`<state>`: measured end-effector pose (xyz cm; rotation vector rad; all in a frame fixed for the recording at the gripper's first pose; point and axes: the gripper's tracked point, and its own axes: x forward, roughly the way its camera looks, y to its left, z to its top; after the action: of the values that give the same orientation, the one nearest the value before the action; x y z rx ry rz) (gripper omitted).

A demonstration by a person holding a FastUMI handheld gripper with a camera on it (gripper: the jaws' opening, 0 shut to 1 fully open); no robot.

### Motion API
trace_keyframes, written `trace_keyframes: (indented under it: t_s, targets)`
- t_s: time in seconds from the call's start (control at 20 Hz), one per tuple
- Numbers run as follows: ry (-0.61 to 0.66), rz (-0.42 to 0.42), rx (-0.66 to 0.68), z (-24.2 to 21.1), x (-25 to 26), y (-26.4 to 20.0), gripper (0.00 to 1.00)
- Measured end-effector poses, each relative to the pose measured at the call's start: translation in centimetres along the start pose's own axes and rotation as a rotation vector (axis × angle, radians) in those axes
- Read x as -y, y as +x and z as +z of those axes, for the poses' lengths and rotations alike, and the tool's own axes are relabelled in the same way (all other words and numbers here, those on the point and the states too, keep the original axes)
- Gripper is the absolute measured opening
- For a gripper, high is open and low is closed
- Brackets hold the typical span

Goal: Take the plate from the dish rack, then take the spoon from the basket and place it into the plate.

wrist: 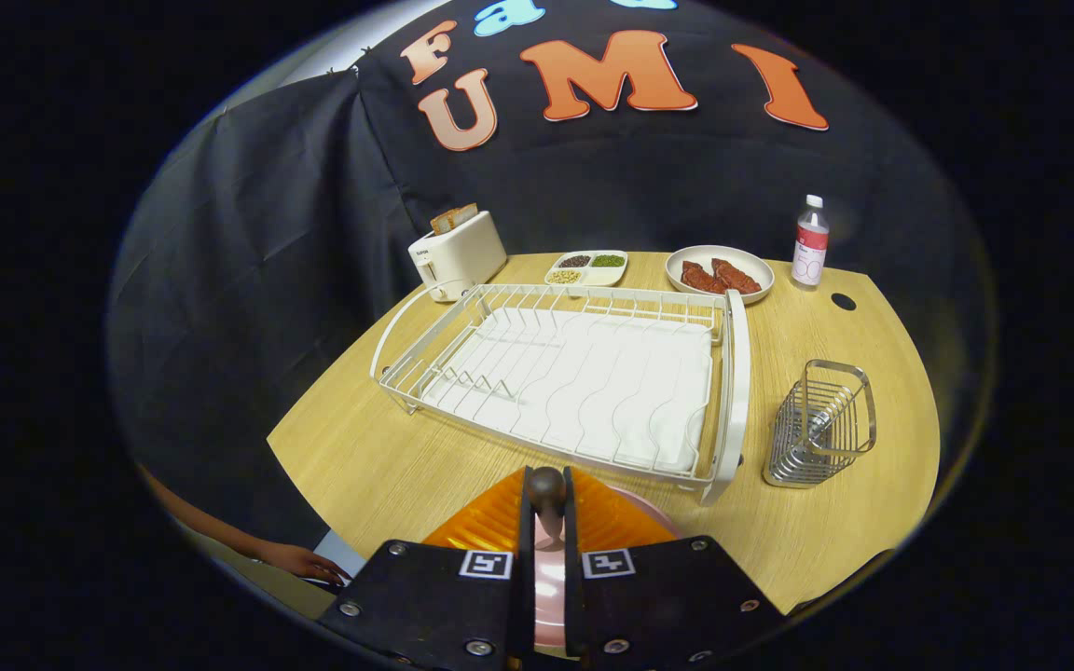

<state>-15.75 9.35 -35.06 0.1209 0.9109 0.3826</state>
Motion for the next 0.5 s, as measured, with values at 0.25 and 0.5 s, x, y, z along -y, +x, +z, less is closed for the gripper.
trace_keyframes:
  t_s: [0.25,0.5]
  targets:
    - [-0.018,-0.002,-0.031,-1.4,0.8,-1.2,0.13]
    - [-0.009,-0.019,-0.088,-3.8,2.5,-2.8,0.14]
